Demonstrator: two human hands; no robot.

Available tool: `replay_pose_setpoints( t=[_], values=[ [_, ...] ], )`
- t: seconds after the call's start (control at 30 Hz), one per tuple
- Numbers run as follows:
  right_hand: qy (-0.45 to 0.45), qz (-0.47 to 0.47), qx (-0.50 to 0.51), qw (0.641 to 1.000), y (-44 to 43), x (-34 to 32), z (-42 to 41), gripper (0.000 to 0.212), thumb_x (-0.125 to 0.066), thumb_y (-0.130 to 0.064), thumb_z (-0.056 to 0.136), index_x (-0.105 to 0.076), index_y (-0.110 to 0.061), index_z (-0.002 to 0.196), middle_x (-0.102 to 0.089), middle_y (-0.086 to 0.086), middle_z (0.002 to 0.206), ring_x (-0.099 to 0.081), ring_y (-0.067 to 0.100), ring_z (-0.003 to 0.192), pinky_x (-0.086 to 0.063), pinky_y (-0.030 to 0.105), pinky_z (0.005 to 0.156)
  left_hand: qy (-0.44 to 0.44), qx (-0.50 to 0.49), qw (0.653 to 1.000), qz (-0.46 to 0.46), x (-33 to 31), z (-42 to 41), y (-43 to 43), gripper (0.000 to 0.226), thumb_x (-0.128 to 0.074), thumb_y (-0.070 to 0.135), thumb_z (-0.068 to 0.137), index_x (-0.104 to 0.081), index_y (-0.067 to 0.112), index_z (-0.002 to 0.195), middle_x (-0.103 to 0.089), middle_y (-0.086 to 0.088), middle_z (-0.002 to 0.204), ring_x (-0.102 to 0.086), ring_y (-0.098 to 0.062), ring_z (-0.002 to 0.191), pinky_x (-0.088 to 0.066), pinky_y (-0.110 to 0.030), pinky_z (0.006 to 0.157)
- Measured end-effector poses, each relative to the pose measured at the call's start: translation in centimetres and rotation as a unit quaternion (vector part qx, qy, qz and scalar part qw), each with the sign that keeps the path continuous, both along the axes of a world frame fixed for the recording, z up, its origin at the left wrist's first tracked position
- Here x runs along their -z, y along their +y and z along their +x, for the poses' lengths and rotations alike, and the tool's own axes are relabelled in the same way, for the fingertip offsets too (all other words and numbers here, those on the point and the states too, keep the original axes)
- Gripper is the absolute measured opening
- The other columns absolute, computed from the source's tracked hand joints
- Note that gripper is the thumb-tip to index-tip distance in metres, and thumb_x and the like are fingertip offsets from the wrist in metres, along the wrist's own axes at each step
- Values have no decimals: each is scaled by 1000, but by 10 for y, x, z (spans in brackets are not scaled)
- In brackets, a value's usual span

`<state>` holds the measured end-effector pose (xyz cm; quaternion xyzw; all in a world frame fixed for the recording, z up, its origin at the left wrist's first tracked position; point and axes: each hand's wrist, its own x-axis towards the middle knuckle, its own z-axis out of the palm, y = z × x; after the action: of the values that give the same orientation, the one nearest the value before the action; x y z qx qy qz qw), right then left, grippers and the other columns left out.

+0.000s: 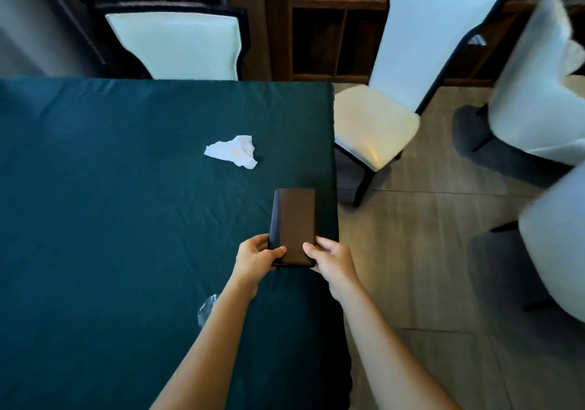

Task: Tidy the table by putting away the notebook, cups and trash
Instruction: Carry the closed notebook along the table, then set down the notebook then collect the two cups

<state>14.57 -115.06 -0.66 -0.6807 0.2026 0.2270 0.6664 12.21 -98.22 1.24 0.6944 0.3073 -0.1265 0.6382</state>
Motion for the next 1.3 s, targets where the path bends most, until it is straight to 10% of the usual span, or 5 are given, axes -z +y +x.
replay_pose_setpoints(
  t=[0.33, 0.5, 0.7, 1.1, 1.3],
  values=[
    [84, -27, -21, 996, 8, 51, 21, 28, -74, -13, 97, -76, -9, 125, -78, 8, 113, -75, 27, 104, -63, 47, 96, 86, -40, 995, 43, 53, 15, -2, 37, -78, 3, 89, -73, 10, 125, -82, -2, 108, -77, -27, 104, -63, -45, 93],
    [77, -75, -60, 992, 2, 51, 6, 8, -76, -19, 93, -78, -25, 88, -79, 0, 94, -76, 25, 95, -67, 45, 84, 96, -29, 992, 74, 55, -9, -7, 45, -78, 8, 90, -69, 14, 134, -79, -6, 117, -75, -28, 108, -59, -50, 100],
    [135, -168, -185, 959, -23, 55, -78, 14, -86, -23, 77, -76, -15, 74, -81, 3, 77, -80, 21, 72, -69, 42, 69, 111, 17, 980, 164, 51, -117, -25, 49, -86, 11, 83, -71, 18, 129, -67, 20, 86, -65, 9, 64, -47, -2, 62],
    [152, -286, -207, 923, -37, 44, -189, 33, -90, -33, 61, -71, -16, 81, -79, 5, 74, -79, 23, 69, -67, 47, 74, 125, 194, 935, 268, 47, -219, -22, 53, -87, 40, 77, -72, 19, 124, -64, 12, 84, -67, -20, 90, -42, -25, 73],
    [77, -409, -235, 878, -25, 29, -205, 42, -84, -51, 68, -64, -18, 83, -65, -3, 80, -62, 16, 76, -50, 30, 60, 115, 311, 883, 333, 49, -215, -17, 50, -79, 50, 81, -66, 12, 112, -73, -7, 110, -68, -31, 107, -52, -39, 86]
  ],
)
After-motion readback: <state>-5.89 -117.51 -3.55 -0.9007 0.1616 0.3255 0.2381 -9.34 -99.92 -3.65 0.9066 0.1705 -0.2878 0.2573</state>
